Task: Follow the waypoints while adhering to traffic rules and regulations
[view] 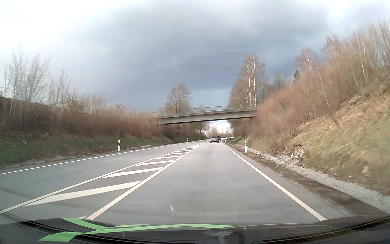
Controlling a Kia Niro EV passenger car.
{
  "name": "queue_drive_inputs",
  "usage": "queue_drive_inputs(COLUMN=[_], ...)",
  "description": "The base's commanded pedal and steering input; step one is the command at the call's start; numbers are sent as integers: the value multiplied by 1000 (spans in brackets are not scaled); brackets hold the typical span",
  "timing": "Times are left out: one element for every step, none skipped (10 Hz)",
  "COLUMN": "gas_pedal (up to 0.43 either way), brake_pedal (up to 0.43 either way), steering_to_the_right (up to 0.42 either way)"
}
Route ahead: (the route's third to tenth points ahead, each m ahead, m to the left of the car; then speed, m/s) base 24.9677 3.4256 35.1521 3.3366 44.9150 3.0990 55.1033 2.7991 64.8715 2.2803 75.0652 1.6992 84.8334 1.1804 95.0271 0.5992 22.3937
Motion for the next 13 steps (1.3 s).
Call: queue_drive_inputs(gas_pedal=[157,157,169,169,169,169,169,169,169,169,169,169,169], brake_pedal=[0,0,0,0,0,0,0,0,0,0,0,0,0], steering_to_the_right=[3,2,2,2,2,2,2,2,3,2,2,2,2])
